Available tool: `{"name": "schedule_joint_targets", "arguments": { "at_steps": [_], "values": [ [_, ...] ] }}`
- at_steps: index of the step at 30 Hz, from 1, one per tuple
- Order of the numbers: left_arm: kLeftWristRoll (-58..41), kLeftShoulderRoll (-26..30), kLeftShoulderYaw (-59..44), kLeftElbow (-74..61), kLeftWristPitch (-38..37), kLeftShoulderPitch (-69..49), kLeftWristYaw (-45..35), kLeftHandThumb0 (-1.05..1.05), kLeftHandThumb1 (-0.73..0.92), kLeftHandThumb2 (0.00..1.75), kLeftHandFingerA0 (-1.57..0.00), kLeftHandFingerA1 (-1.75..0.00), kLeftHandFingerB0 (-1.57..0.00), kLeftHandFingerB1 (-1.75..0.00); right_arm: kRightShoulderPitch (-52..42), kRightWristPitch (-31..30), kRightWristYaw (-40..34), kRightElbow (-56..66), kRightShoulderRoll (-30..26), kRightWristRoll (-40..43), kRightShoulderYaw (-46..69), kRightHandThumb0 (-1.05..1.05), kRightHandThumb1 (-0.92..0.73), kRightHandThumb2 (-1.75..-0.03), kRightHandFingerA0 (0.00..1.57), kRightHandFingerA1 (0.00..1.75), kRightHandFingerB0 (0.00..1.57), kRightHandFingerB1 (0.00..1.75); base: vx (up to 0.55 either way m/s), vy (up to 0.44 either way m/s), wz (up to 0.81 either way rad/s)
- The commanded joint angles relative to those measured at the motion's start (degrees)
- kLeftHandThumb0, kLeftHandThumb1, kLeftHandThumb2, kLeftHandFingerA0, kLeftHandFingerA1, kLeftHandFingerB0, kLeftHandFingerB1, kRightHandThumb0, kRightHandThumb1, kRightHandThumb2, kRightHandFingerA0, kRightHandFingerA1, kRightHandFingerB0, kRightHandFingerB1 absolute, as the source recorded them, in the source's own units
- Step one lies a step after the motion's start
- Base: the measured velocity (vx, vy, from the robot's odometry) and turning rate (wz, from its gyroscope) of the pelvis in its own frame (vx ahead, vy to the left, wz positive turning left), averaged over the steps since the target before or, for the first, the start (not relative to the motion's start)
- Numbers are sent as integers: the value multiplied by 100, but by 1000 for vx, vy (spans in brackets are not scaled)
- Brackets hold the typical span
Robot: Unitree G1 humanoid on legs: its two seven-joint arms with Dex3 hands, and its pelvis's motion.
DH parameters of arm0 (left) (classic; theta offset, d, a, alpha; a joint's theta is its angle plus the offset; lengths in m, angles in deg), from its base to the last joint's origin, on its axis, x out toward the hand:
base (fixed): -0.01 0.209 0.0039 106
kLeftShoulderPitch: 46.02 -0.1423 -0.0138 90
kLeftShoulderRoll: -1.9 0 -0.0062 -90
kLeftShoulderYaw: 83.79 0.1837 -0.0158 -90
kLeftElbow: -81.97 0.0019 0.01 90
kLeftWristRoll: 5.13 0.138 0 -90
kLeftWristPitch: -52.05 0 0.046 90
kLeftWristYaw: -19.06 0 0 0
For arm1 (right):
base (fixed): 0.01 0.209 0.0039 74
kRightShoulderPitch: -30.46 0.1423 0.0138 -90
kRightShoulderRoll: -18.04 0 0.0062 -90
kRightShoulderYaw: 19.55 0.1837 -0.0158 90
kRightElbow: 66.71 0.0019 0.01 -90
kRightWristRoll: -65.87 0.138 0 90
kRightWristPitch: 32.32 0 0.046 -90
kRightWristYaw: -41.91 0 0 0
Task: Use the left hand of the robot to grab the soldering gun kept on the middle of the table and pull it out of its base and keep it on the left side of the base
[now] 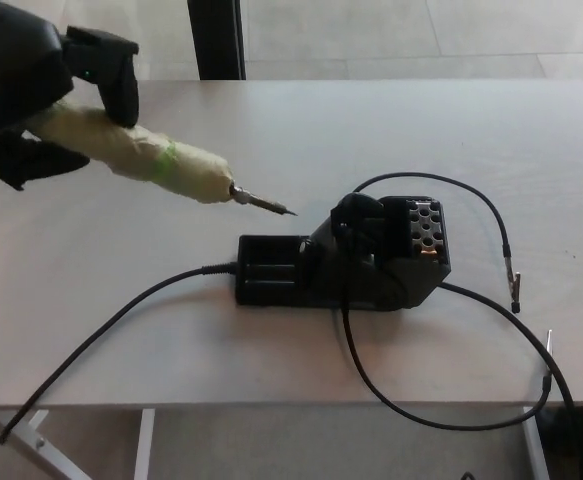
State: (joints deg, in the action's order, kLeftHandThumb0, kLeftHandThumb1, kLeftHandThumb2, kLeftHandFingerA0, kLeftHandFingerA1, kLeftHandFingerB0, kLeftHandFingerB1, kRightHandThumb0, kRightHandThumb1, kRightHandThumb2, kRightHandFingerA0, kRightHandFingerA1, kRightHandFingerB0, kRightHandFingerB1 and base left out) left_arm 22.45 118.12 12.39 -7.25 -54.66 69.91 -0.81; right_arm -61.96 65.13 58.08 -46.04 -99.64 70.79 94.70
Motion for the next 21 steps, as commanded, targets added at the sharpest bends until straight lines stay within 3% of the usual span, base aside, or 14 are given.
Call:
{"name": "schedule_joint_targets", "arguments": {
  "at_steps": [1, 4, 8, 10, 15, 21],
  "values": [
    [-162, -282, -268, -86, 251, -578, 240, -8, 55, 102, -91, -175, -76, -156, -13, 84, -39, -27, -114, 77, 14, -48, -70, -61, 61, 60, 51, 42, 0, 0, 0],
    [-462, -709, -458, -132, 384, -1086, 363, -9, 50, 113, -90, -171, -80, -149, -6, -10, -21, -29, -118, 159, 88, -48, -69, -61, 62, 60, 52, 42, 0, 0, 0],
    [-478, -1371, -546, -65, 399, -1830, 732, -9, 47, 127, -92, -175, -81, -156, -24, 10, -30, 28, -98, 149, 93, -49, -69, -61, 64, 60, 52, 42, 0, 0, 0],
    [-492, -1702, -527, 60, 436, -2127, 839, -11, 49, 126, -91, -175, -79, -161, 28, 4, -68, -25, -110, 80, 44, -49, -69, -61, 66, 57, 52, 42, 0, 0, 0],
    [-266, -1946, -448, 15, 701, -2331, 769, -10, 50, 126, -92, -175, -80, -161, 64, 38, -45, -45, -112, 66, 31, -49, -69, -61, 66, 58, 52, 42, 0, 0, 0],
    [-56, -1867, -242, 175, 830, -2266, 684, -10, 52, 125, -90, -175, -78, -160, 75, 3, -39, -11, -117, 75, 23, -48, -69, -61, 65, 57, 52, 42, 0, 0, 0]
  ]
}}
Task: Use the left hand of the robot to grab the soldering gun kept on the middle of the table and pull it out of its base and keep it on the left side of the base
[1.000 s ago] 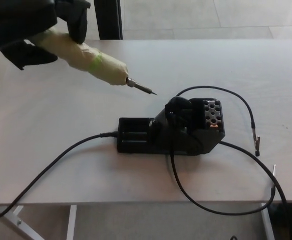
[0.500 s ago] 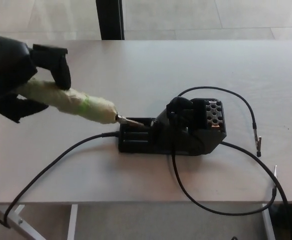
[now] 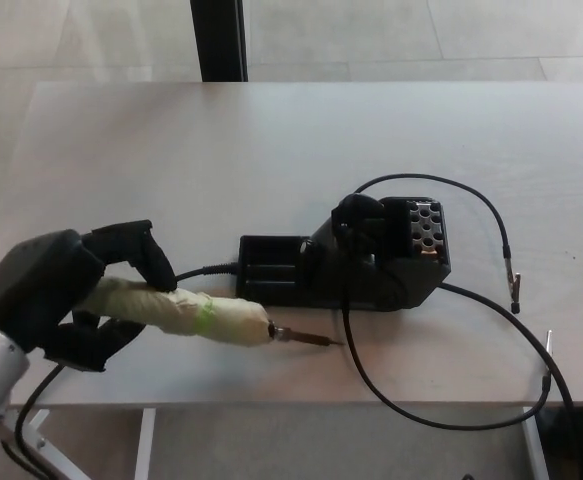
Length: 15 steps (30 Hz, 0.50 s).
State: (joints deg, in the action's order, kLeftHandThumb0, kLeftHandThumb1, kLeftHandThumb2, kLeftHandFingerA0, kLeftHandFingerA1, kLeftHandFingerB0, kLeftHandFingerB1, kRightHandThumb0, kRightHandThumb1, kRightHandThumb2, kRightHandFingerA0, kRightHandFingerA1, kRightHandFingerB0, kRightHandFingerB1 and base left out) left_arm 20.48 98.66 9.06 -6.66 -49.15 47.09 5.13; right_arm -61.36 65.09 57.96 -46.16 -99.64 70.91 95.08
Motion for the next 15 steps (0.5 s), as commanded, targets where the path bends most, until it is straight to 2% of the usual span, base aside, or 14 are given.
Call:
{"name": "schedule_joint_targets", "arguments": {
  "at_steps": [1, 7, 9, 10, 11, 12, 13, 15],
  "values": [
    [168, 81, 107, 108, 349, 22, 78, -10, 52, 125, -90, -175, -78, -160, 27, 1, -45, 1, -115, 50, -27, -48, -69, -61, 65, 57, 52, 42, 0, 0, 0],
    [317, 205, 265, 381, 226, 100, 186, -12, 54, 124, -89, -175, -77, -159, 9, -9, 18, 68, -137, 62, -60, -49, -69, -61, 65, 58, 51, 42, 0, 0, 0],
    [531, 489, 418, 390, 192, 186, 16, -11, 58, 118, -86, -175, -74, -157, 48, 10, 0, 18, -132, 18, -110, -47, -70, -61, 65, 56, 51, 41, 0, 0, 0],
    [692, 645, 500, 364, 189, 234, -23, -9, 58, 111, -86, -169, -73, -144, 48, 7, 11, 16, -132, 30, -107, -47, -69, -61, 64, 56, 51, 42, 0, 0, 0],
    [913, 784, 596, 239, 370, 280, -115, -17, 66, 97, -91, -148, -70, -105, 51, -27, 9, 26, -130, 52, -97, -47, -69, -61, 66, 58, 53, 42, 0, 0, 0],
    [1025, 862, 686, 169, 538, 329, -210, -21, 75, 78, -86, -128, -55, -74, 38, -37, 10, 25, -139, 66, -85, -48, -69, -61, 66, 59, 52, 41, 0, 0, 0],
    [1007, 916, 731, 150, 626, 371, -328, -30, 73, 64, -68, -95, -32, -54, 30, -30, 13, 21, -144, 64, -85, -48, -69, -61, 66, 59, 52, 42, 0, 0, 0],
    [934, 989, 801, 138, 741, 448, -458, -30, 73, 64, -68, -95, -32, -54, 42, -28, 13, 17, -150, 58, -92, -48, -69, -61, 66, 59, 52, 42, 0, 0, 0]
  ]
}}
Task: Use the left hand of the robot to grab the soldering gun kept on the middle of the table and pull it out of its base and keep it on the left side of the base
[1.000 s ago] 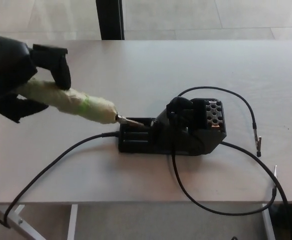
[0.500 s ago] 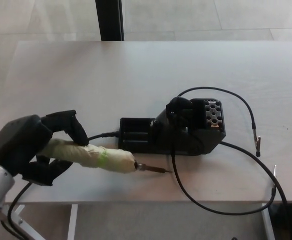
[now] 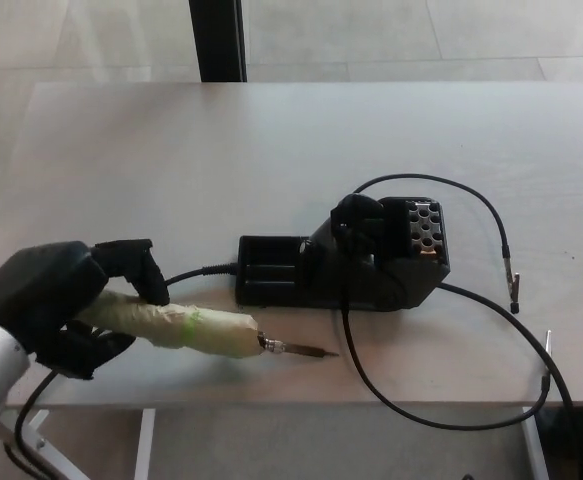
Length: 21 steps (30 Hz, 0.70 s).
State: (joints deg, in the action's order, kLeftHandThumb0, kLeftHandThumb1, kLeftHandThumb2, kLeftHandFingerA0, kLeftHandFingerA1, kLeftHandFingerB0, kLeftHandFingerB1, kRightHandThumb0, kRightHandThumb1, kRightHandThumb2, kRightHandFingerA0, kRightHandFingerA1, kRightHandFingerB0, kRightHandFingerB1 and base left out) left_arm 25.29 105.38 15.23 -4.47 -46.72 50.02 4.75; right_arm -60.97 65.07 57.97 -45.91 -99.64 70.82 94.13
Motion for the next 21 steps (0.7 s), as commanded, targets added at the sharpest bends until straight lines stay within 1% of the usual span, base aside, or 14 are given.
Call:
{"name": "schedule_joint_targets", "arguments": {
  "at_steps": [1, 3, 4, 5, 6, 8, 9, 11, 14, 16, 17, 18, 19, 21],
  "values": [
    [773, 630, 424, -383, 1068, 314, -1309, -50, 71, 62, -8, -55, 0, -28, -22, -2, 6, 39, -149, 47, -18, -48, -70, -61, 65, 58, 51, 42, 0, 0, 0],
    [954, 817, 573, -494, 1224, 392, -1634, -60, 59, 80, 0, 0, 0, 0, -31, 28, 32, 28, -149, 48, -19, -48, -69, -61, 65, 58, 50, 42, 0, 0, 0],
    [1008, 904, 639, -559, 1332, 435, -1856, -59, 70, 60, 0, 0, 0, 0, -12, -53, 70, 27, -145, 113, 34, -47, -69, -61, 64, 58, 50, 42, 0, 0, 0],
    [1054, 951, 674, -604, 1382, 453, -1955, -65, 61, 78, 0, 0, 0, 0, -21, -26, 54, 32, -146, 89, 14, -48, -69, -61, 64, 58, 50, 42, 0, 0, 0],
    [1090, 993, 702, -687, 1494, 441, -2068, -65, 70, 61, 0, 0, 0, 0, -28, -18, 53, 41, -155, 71, -2, -48, -70, -61, 64, 58, 50, 42, 0, 0, 0],
    [1133, 1028, 737, -775, 1632, 443, -2165, -69, 71, 61, 0, 0, 0, 0, -26, -37, 44, 41, -157, 66, -5, -48, -70, -61, 64, 57, 51, 42, 0, 0, 0],
    [1146, 1040, 740, -822, 1684, 438, -2204, -70, 62, 76, 0, 0, 0, 0, -34, -20, 42, 48, -159, 51, -17, -47, -70, -61, 64, 58, 50, 42, 0, 0, 0],
    [1112, 1042, 711, -983, 1809, 427, -2283, -73, 72, 61, 0, 0, 0, 0, -23, 5, 37, 61, -179, 32, -30, -47, -70, -61, 64, 58, 51, 42, 0, 0, 0],
    [1001, 1047, 640, -1207, 1919, 374, -2337, -74, 61, 75, 0, 0, 0, 0, 44, -51, -13, 9, -164, 58, -2, -47, -69, -61, 64, 58, 52, 42, 0, 0, 0],
    [908, 1057, 609, -1277, 1916, 349, -2358, -74, 70, 61, 0, 0, 0, 0, 48, -36, -36, 4, -165, 33, -22, -47, -69, -61, 65, 58, 51, 42, 0, 0, 0],
    [880, 1070, 588, -1380, 1962, 321, -2417, -76, 61, 76, 0, 0, 0, 0, 37, -26, -14, 15, -161, 52, -6, -47, -69, -61, 65, 59, 51, 42, 0, 0, 0],
    [839, 1114, 549, -1453, 1930, 261, -2421, -77, 71, 62, 0, 0, 0, 0, 25, -34, -13, 19, -140, 64, 3, -46, -69, -61, 65, 59, 51, 42, 0, 0, 0],
    [664, 1146, 415, -1668, 1991, 153, -2495, -77, 61, 77, 0, 0, 0, 0, 43, -89, -8, 5, -145, 59, -7, -47, -69, -61, 64, 58, 50, 41, 0, 0, 0],
    [509, 1192, 243, -1867, 2036, 9, -2520, -76, 61, 77, 0, 0, 0, 0, 49, -89, -27, 1, -124, 47, -21, -47, -68, -61, 65, 58, 50, 41, 0, 0, 0]
  ]
}}
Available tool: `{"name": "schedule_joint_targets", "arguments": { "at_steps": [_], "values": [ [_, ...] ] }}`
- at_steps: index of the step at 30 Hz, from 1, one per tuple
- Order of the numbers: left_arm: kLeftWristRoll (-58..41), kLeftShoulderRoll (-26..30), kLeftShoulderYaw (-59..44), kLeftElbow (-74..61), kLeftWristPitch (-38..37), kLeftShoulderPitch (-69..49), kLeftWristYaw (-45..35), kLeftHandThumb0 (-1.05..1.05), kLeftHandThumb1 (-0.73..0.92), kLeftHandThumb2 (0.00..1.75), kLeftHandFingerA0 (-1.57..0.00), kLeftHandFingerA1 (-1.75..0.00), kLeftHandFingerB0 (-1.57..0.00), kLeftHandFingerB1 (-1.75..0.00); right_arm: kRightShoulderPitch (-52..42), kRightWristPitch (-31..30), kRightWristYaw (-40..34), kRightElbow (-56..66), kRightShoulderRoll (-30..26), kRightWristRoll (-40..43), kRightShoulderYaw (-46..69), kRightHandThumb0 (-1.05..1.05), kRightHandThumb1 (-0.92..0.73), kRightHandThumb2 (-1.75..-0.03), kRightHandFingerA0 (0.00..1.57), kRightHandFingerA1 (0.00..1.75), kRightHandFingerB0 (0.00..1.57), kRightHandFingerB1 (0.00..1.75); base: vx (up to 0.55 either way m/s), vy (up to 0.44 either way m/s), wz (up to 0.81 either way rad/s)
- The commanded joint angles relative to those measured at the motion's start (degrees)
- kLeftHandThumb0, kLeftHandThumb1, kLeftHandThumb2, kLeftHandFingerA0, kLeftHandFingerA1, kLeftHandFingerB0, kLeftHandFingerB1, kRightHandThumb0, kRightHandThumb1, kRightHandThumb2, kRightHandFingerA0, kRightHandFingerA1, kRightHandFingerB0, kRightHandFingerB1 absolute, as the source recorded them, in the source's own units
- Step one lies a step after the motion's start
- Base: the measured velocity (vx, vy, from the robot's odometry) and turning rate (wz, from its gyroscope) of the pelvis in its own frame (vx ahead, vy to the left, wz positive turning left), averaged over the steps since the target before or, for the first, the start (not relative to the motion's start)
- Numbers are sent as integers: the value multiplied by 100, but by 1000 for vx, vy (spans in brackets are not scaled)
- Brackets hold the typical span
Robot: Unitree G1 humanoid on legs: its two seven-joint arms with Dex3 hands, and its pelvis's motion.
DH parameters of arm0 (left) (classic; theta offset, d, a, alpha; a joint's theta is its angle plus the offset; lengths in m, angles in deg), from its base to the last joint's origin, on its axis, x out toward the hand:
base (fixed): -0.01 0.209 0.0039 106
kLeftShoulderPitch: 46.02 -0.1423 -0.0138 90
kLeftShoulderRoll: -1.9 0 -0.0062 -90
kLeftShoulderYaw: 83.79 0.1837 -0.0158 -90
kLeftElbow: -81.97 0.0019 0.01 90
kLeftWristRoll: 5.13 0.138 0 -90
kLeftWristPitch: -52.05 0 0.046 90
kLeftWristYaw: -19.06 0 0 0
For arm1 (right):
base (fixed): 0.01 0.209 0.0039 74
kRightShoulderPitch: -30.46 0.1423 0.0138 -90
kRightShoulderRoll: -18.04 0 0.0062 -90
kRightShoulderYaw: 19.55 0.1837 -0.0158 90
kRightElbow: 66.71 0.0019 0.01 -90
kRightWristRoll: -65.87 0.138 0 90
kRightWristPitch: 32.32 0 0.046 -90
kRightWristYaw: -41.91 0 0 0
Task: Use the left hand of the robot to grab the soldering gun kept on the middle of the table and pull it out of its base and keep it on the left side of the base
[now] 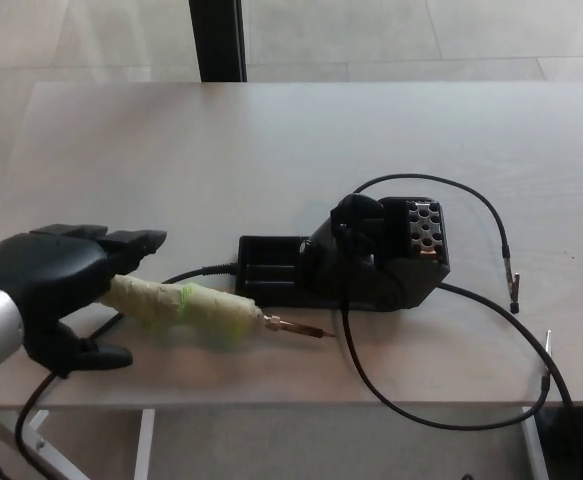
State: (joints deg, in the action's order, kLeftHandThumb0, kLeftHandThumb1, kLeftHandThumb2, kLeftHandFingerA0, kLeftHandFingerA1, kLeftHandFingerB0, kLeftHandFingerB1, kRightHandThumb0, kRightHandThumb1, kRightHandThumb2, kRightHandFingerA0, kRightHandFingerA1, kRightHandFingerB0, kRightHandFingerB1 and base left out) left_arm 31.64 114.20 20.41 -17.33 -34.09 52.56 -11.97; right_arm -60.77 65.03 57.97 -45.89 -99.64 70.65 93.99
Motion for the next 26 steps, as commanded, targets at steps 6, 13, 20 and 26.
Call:
{"name": "schedule_joint_targets", "arguments": {
  "at_steps": [6, 13, 20, 26],
  "values": [
    [-2118, -231, -3190, -2257, 1312, -1449, -874, -71, 72, 62, 0, 0, 0, 0, -17, 3, 10, -23, -160, 25, -48, -47, -69, -61, 65, 58, 48, 41, 0, 0, 0],
    [-3096, -904, -5804, -1814, 660, -2639, -528, -65, 60, 73, 0, 0, -9, -2, -76, 5, 86, 6, -118, 110, 10, -48, -67, -60, 65, 60, 46, 40, 0, 0, 0],
    [-3411, -1700, -6997, 426, 839, -2860, 745, -61, 66, 61, 0, -37, 0, -37, -123, -113, 163, -48, -172, 219, 119, -50, -64, -59, 63, 58, 45, 40, 0, 0, 0],
    [-3373, -2440, -6954, 774, 1541, -2579, 1260, -56, 62, 72, 0, -24, 0, -15, -237, -69, 156, -74, -167, 237, 150, -49, -64, -60, 64, 58, 43, 40, 0, 0, 0]
  ]
}}
